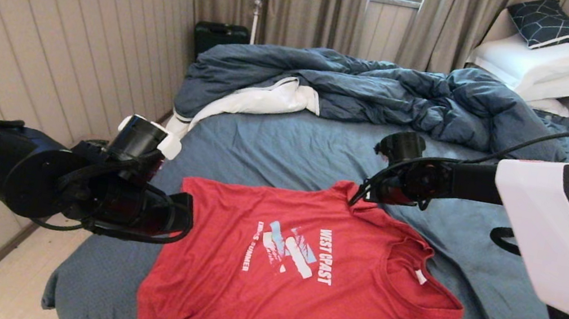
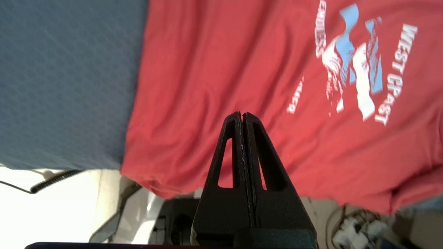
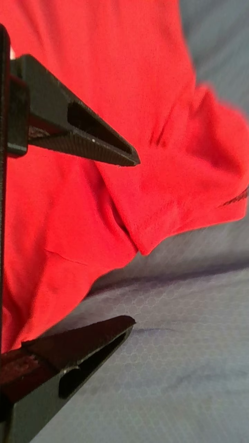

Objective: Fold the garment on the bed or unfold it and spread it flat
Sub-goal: Unford the red T-shirt

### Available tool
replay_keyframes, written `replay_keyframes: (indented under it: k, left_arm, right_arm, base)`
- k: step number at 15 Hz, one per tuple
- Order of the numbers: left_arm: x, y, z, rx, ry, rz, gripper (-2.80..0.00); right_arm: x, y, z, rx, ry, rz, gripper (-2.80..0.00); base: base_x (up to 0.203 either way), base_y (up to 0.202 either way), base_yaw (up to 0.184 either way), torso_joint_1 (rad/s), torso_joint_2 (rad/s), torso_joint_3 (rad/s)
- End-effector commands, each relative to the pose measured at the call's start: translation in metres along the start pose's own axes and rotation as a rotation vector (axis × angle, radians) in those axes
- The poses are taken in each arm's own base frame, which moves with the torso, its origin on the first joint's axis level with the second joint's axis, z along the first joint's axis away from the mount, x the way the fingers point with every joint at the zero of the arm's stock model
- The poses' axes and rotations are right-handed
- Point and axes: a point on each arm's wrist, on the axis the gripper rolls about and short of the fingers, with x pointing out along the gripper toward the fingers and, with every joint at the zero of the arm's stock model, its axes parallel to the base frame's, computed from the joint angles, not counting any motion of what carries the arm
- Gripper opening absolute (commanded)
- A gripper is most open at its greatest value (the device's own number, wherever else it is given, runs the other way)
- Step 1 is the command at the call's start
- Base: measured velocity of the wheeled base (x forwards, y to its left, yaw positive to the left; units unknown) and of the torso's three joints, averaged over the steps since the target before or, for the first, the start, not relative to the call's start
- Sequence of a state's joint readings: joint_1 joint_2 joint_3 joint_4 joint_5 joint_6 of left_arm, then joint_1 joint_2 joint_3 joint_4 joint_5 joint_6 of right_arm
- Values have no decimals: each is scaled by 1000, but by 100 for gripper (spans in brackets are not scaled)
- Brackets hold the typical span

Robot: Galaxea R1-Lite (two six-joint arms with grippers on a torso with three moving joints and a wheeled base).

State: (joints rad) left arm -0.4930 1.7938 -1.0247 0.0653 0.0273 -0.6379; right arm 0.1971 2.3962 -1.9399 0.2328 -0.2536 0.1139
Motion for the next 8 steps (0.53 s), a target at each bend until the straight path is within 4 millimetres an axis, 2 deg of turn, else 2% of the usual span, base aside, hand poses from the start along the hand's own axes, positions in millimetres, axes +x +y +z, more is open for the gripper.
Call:
replay_keyframes:
  k: [1, 6, 7, 8]
  left_arm:
    - [4, 2, -3, -2, 22, 2, -280]
    - [6, 2, -5, -4, 40, -7, -280]
    - [7, 2, -5, -4, 43, -9, -280]
    - [8, 2, -5, -4, 45, -7, -280]
  right_arm:
    - [22, 1, -14, -12, 41, -13, 0]
    - [30, 5, -21, 4, 62, -5, 0]
    - [33, 6, -24, 3, 70, -6, -280]
    - [34, 6, -26, 2, 76, -6, -280]
  base:
    - [0, 0, 0, 0, 0, 0]
    - [0, 0, 0, 0, 0, 0]
    - [0, 0, 0, 0, 0, 0]
    - [0, 0, 0, 0, 0, 0]
